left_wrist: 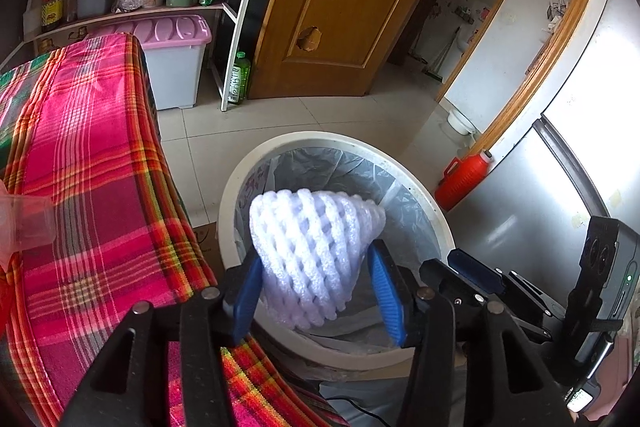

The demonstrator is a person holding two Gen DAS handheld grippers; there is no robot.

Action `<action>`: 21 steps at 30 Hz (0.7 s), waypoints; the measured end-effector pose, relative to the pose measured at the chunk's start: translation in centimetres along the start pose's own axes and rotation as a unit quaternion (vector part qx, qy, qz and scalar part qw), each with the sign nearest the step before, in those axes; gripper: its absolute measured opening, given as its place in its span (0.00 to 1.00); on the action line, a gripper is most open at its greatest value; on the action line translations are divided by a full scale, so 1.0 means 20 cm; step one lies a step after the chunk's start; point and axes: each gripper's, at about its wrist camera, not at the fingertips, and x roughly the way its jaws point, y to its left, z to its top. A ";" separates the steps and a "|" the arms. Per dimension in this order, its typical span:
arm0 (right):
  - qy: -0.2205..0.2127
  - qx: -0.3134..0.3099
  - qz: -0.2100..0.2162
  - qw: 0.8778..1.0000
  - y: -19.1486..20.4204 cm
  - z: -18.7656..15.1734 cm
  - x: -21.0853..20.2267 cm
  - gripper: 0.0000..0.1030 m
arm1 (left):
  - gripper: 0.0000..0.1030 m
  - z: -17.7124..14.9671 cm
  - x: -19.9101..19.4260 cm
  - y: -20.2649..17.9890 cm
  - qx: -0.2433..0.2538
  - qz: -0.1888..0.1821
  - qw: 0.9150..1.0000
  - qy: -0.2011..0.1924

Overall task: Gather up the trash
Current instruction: 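Open the left tool to drop the white foam net into the bin, then move both open tools back over the trash on the table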

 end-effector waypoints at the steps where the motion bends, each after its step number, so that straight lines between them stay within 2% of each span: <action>1: 0.000 0.001 -0.001 1.000 0.00 0.00 -0.01 0.47 | 0.56 0.00 0.00 0.00 0.001 0.000 1.000 -0.002; 5: -0.004 -0.001 -0.001 1.000 0.01 0.00 -0.03 0.47 | 0.61 0.00 -0.02 0.00 0.002 -0.001 1.000 -0.008; 11: -0.016 -0.008 0.008 1.000 0.03 0.00 -0.09 0.47 | 0.61 -0.03 -0.10 0.01 -0.002 -0.004 1.000 -0.025; 16: -0.034 -0.023 0.017 0.999 0.08 -0.01 -0.17 0.47 | 0.61 -0.08 -0.24 0.00 0.002 -0.005 0.998 -0.058; 21: -0.049 -0.036 0.028 0.998 0.17 -0.02 -0.25 0.47 | 0.61 -0.15 -0.40 0.03 -0.001 0.008 0.995 -0.094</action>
